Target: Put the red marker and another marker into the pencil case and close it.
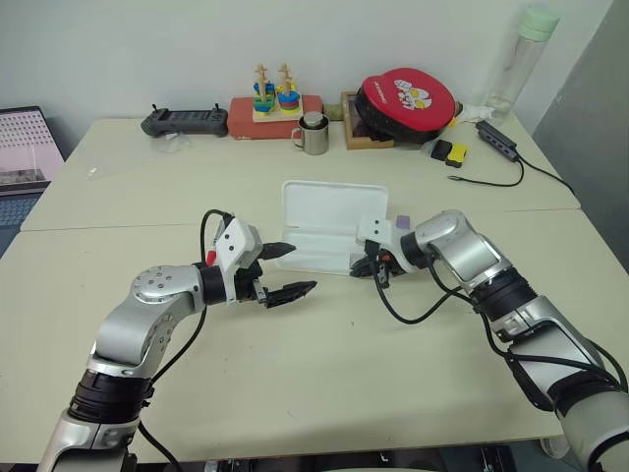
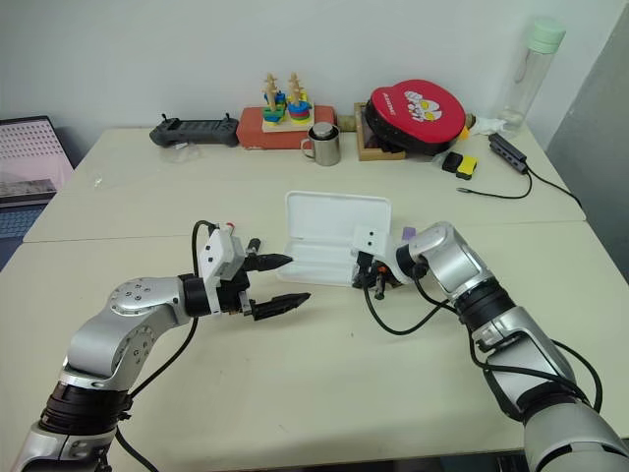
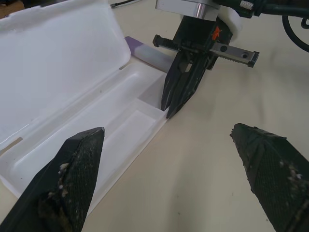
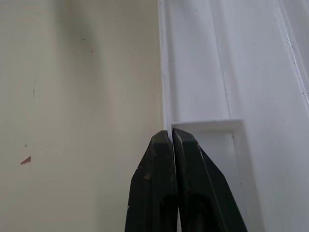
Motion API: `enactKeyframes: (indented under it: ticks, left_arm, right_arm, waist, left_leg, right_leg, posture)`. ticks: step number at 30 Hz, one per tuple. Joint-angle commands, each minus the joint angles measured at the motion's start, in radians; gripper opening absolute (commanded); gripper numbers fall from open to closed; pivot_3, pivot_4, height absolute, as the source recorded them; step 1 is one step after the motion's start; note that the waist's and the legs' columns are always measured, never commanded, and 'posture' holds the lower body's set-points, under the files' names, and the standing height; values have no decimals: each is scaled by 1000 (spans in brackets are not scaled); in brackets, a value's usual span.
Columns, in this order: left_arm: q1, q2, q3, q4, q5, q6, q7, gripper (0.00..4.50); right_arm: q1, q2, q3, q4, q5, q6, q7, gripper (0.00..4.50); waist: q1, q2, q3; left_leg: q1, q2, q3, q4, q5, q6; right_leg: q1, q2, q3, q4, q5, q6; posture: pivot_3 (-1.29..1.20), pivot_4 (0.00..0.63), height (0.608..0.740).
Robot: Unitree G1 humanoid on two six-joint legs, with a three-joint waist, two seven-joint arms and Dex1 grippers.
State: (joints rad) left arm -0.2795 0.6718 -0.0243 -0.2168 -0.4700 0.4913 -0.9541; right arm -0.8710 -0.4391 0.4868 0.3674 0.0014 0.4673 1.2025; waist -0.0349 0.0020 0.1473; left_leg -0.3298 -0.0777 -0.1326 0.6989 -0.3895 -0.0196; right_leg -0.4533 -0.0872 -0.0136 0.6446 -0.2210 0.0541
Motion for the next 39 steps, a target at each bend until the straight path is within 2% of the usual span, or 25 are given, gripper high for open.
enactKeyframes:
  ticks: [1, 7, 11, 20, 27, 31, 34, 38, 39]
  left_arm:
    - [50, 53, 58, -88, -35, 15, -27, 4500]
    - [155, 132, 120, -184, -81, 62, -53, 4500]
    - [209, 152, 145, -231, -100, 82, -47, 4500]
    - [211, 133, 190, -222, -114, 107, 5, 4500]
    - [143, 62, 308, -195, -222, 178, 125, 4500]
    - [91, 26, 438, -174, -334, 247, 237, 4500]
    - [36, -1, 519, -130, -372, 259, 339, 4500]
    - [-38, -5, 553, -2, -284, 231, 491, 4500]
    - [-43, 2, 544, 28, -250, 221, 515, 4500]
  right_arm:
    - [40, -44, 3, -167, 23, 42, 68, 28]
    - [143, -90, 40, -399, 38, 130, 93, 28]
    - [204, -107, 69, -512, 38, 179, 81, 28]
    - [237, -86, 98, -569, 32, 233, 23, 28]
    - [225, -74, 62, -590, 72, 250, 10, 1736]
    - [207, -71, -18, -647, 167, 298, 24, 2859]
    - [186, -49, -107, -679, 269, 354, 21, 3426]
    - [147, -24, -187, -676, 341, 384, -22, 4389]
    - [138, -19, -199, -670, 349, 385, -35, 4451]
  waist:
    - [0, 0, 0]
    - [3, 0, 0]
    - [5, 0, 0]
    - [5, 0, 0]
    - [5, -1, 0]
    - [5, -1, 0]
    - [6, -1, 0]
    - [5, -2, 0]
    - [5, -2, 0]
  left_leg:
    - [-1, 0, 0, 0, 0, 0]
    - [-1, 0, 0, 0, 0, 0]
    - [-1, 0, 0, -1, 0, 0]
    - [0, 1, 0, 0, 0, 0]
    - [0, 0, 0, 0, 0, 0]
    - [-1, 1, -1, 0, 0, 0]
    - [-1, 0, -1, 0, 0, 0]
    - [0, 0, -1, 0, 0, 0]
    - [0, 0, -1, 0, 0, 0]
  right_leg:
    - [-1, 0, 0, 0, 0, 0]
    - [-1, 0, 1, 0, 0, 0]
    - [-1, 0, 1, 0, 0, 0]
    - [0, 0, 1, 0, 0, 0]
    - [0, 0, 1, 0, 0, 0]
    - [0, 0, 1, 0, 0, 0]
    - [0, 0, 1, 0, 0, 0]
    - [1, 0, 0, 0, 0, 0]
    - [1, 0, 0, 0, 0, 0]
  posture:
    - [0, 150, 740]
    - [0, 150, 740]
    - [0, 150, 740]
    - [0, 150, 740]
    - [0, 150, 740]
    - [0, 150, 740]
    - [0, 150, 740]
    - [0, 150, 740]
    - [0, 150, 740]
